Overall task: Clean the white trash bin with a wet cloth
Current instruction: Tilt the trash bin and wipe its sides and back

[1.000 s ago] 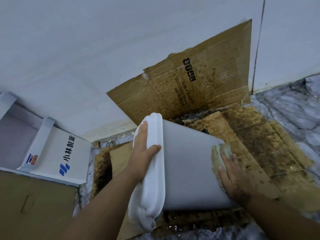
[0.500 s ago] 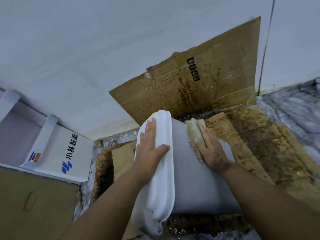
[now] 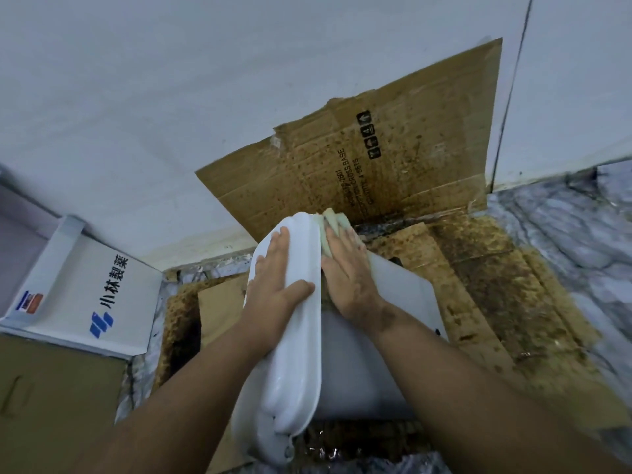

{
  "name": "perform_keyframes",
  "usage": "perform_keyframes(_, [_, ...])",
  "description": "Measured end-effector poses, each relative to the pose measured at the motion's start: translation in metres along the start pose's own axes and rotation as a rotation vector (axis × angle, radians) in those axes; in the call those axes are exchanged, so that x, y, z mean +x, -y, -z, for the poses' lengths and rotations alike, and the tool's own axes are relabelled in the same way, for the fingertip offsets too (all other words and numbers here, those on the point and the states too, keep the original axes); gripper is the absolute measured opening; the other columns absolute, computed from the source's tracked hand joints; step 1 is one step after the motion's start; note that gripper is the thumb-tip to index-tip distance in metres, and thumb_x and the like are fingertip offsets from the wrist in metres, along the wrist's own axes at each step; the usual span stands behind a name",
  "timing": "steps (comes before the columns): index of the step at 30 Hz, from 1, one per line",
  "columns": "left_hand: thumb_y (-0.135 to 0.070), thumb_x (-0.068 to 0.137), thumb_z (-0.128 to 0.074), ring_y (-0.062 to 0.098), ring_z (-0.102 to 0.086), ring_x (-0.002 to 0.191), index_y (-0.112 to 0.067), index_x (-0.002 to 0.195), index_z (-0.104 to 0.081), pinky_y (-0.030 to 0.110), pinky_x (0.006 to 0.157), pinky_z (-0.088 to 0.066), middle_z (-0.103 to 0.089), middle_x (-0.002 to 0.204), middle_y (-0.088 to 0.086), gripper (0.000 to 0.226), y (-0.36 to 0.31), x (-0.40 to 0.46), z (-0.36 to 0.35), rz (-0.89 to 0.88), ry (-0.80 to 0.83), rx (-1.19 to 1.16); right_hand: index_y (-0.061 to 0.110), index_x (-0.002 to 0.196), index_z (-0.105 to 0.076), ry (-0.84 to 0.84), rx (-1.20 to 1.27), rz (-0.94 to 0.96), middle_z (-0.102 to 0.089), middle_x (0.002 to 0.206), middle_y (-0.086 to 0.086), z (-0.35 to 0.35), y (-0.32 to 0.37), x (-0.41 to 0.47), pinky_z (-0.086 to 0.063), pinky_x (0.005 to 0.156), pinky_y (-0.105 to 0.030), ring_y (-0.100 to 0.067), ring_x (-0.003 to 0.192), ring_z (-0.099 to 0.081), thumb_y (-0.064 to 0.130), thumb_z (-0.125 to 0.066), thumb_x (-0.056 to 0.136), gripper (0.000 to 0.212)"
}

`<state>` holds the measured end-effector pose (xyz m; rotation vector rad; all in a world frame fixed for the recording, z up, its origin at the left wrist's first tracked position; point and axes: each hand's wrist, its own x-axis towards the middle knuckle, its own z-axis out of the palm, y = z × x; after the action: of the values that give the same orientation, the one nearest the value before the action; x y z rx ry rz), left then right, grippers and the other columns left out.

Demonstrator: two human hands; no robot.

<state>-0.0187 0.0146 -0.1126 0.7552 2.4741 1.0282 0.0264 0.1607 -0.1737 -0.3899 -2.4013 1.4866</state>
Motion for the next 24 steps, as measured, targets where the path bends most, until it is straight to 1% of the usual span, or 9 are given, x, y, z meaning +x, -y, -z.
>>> perform_keyframes(3, [-0.062, 0.07, -0.046, 0.001, 0.002, 0.155, -0.044, 0.159, -0.001, 0.049, 0.127, -0.004, 0.005, 0.168, -0.024, 0.102, -0.003, -0.001, 0.0, -0.025, 0.023, 0.014, 0.034, 0.156, -0.023, -0.032, -0.028, -0.031, -0.026, 0.164, 0.002, 0.015, -0.038, 0.003, -0.007, 0.124, -0.047, -0.02, 0.153, -0.016, 0.051, -0.02, 0.094, 0.064])
perform_keyframes(6, [-0.066, 0.079, -0.042, 0.002, 0.004, 0.156, -0.052, 0.157, 0.004, 0.05, 0.128, -0.005, 0.008, 0.165, -0.033, 0.092, 0.002, -0.003, 0.008, -0.027, 0.083, 0.049, 0.019, 0.153, -0.034, -0.123, -0.015, -0.286, -0.04, 0.156, -0.008, 0.036, -0.096, -0.018, -0.022, 0.12, -0.048, -0.031, 0.144, -0.034, 0.053, -0.027, 0.1, 0.063])
perform_keyframes(10, [-0.072, 0.095, -0.022, 0.0, 0.007, 0.155, -0.054, 0.157, 0.007, 0.053, 0.127, -0.004, 0.009, 0.164, -0.037, 0.07, 0.009, -0.012, 0.004, -0.132, 0.048, 0.175, 0.016, 0.155, -0.031, -0.153, -0.002, -0.409, -0.037, 0.158, -0.01, 0.045, -0.144, -0.068, -0.019, 0.124, -0.045, -0.029, 0.147, -0.031, 0.064, -0.025, 0.098, 0.074])
perform_keyframes(13, [-0.074, 0.095, -0.014, 0.006, 0.013, 0.156, -0.062, 0.151, 0.012, 0.058, 0.125, -0.001, 0.012, 0.163, -0.038, 0.063, 0.0, -0.013, -0.006, -0.121, 0.029, 0.17, 0.007, 0.155, -0.028, -0.202, -0.12, -0.382, -0.029, 0.161, -0.017, 0.033, -0.118, -0.091, -0.014, 0.124, -0.045, -0.034, 0.149, -0.028, 0.043, -0.027, 0.102, 0.064])
perform_keyframes(17, [-0.07, 0.093, -0.012, 0.015, 0.015, 0.157, -0.054, 0.155, 0.01, 0.056, 0.124, 0.006, 0.012, 0.167, -0.028, 0.067, -0.02, -0.005, -0.011, -0.071, 0.03, 0.19, 0.037, 0.15, -0.011, -0.118, 0.04, -0.279, -0.006, 0.16, 0.016, 0.022, -0.049, -0.099, 0.002, 0.125, -0.032, -0.011, 0.153, -0.002, 0.028, -0.032, 0.108, 0.048])
perform_keyframes(19, [-0.073, 0.091, -0.01, 0.02, 0.016, 0.157, -0.049, 0.158, 0.007, 0.058, 0.123, 0.009, 0.012, 0.168, -0.024, 0.073, -0.03, -0.002, -0.016, -0.076, 0.033, 0.2, 0.032, 0.154, -0.014, -0.114, 0.132, -0.272, -0.012, 0.162, 0.015, 0.024, -0.02, -0.107, -0.005, 0.124, -0.026, -0.005, 0.152, -0.008, 0.033, -0.029, 0.108, 0.049])
perform_keyframes(20, [-0.073, 0.092, -0.01, 0.022, 0.016, 0.157, -0.048, 0.159, 0.006, 0.061, 0.122, 0.011, 0.012, 0.169, -0.023, 0.073, -0.034, -0.001, -0.02, -0.082, 0.035, 0.21, 0.028, 0.154, -0.02, -0.129, 0.169, -0.269, -0.023, 0.16, 0.013, 0.027, -0.007, -0.115, -0.012, 0.121, -0.017, -0.002, 0.148, -0.019, 0.033, -0.029, 0.107, 0.048])
perform_keyframes(22, [-0.069, 0.099, -0.013, 0.025, 0.018, 0.157, -0.047, 0.16, 0.004, 0.066, 0.117, 0.017, 0.011, 0.169, -0.021, 0.067, -0.041, 0.0, -0.026, -0.08, 0.03, 0.233, 0.025, 0.147, -0.03, -0.194, 0.235, -0.321, -0.039, 0.143, 0.018, 0.036, 0.017, -0.134, -0.021, 0.096, 0.008, 0.006, 0.128, -0.035, 0.026, -0.032, 0.107, 0.039])
perform_keyframes(24, [-0.064, 0.103, -0.015, 0.027, 0.019, 0.156, -0.046, 0.16, 0.002, 0.068, 0.113, 0.019, 0.011, 0.17, -0.019, 0.062, -0.046, -0.001, -0.029, -0.067, 0.015, 0.249, 0.016, 0.148, -0.034, -0.227, 0.322, -0.41, -0.041, 0.133, 0.01, 0.043, 0.031, -0.155, -0.019, 0.075, 0.015, 0.0, 0.118, -0.035, 0.021, -0.035, 0.107, 0.041])
